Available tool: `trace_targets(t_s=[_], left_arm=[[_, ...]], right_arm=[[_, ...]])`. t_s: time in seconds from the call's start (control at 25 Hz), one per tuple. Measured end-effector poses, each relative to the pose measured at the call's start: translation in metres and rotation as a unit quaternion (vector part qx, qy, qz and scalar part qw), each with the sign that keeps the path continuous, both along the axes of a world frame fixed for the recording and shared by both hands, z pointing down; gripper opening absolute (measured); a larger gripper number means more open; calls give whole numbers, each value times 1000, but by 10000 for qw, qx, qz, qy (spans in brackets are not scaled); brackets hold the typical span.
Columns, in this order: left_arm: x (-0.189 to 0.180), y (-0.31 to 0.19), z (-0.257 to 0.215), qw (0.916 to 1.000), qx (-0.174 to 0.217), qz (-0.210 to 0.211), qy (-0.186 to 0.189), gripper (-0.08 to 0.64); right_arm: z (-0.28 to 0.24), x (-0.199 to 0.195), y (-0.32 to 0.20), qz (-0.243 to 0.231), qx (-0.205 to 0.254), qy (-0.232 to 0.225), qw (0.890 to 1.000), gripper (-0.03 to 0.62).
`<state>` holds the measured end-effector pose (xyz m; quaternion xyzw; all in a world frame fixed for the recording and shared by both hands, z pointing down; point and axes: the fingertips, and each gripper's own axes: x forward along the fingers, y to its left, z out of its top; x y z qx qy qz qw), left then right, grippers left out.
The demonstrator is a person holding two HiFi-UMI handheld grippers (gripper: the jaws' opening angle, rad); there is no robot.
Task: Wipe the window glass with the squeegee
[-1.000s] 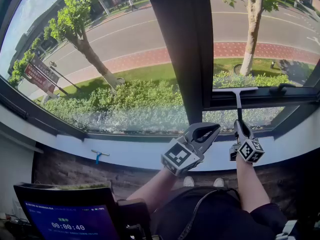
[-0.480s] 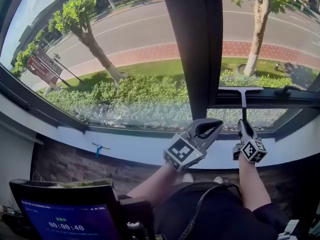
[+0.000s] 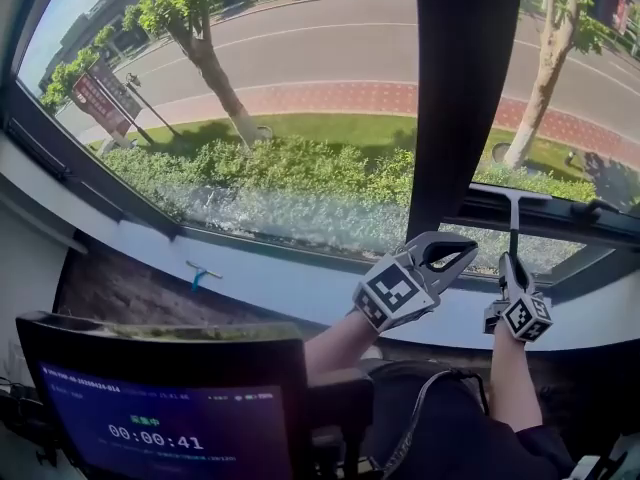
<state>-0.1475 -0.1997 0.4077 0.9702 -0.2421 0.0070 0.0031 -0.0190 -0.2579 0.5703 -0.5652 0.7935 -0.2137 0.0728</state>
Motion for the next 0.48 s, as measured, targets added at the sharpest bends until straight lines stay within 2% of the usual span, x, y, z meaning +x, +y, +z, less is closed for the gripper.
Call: trace_targets(t_s=[0.16, 0.48], left_arm=[[4, -2, -3, 9998, 22, 217, 44, 3], [13, -11, 3, 9969, 26, 763, 173, 3]], right_arm=[[-17, 15, 6, 221, 141, 131, 9996, 101], [-68, 45, 19, 652, 831, 119, 9943, 101]])
